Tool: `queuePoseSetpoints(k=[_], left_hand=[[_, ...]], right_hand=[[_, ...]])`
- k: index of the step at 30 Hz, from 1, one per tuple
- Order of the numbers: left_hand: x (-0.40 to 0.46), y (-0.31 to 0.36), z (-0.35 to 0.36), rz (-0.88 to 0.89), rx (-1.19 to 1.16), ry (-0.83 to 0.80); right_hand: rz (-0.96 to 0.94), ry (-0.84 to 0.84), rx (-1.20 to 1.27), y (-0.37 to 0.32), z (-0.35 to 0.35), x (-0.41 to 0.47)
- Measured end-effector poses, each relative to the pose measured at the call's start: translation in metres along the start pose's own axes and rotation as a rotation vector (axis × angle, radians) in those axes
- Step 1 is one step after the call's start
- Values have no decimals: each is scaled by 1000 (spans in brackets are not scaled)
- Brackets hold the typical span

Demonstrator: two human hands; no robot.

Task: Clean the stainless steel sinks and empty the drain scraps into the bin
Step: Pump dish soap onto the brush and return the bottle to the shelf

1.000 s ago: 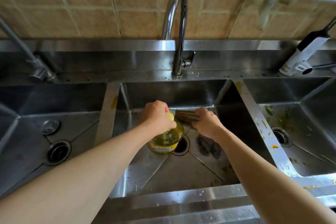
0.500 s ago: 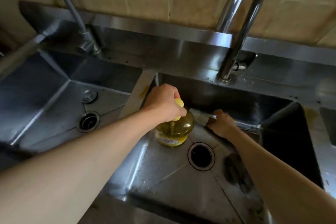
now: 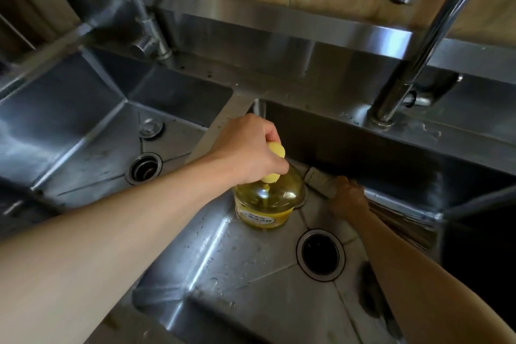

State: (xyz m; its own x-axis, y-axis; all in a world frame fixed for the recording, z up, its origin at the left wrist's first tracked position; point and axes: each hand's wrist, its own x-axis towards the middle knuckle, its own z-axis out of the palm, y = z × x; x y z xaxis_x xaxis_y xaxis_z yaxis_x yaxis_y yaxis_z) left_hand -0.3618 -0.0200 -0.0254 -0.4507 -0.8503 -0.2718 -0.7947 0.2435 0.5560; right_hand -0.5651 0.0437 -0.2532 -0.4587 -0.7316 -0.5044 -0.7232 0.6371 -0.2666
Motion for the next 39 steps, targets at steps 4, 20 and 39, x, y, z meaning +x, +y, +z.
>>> queuePoseSetpoints(k=[4, 20, 39], left_hand=[[4, -3, 4, -5, -16, -26], [-2, -6, 15, 56, -30, -23], [-96, 34, -69, 126, 26, 15]], right_hand=[[16, 15, -86, 3, 11, 8], [-100, 170, -372, 15, 25, 12], [-196, 386, 322, -52, -127, -176]])
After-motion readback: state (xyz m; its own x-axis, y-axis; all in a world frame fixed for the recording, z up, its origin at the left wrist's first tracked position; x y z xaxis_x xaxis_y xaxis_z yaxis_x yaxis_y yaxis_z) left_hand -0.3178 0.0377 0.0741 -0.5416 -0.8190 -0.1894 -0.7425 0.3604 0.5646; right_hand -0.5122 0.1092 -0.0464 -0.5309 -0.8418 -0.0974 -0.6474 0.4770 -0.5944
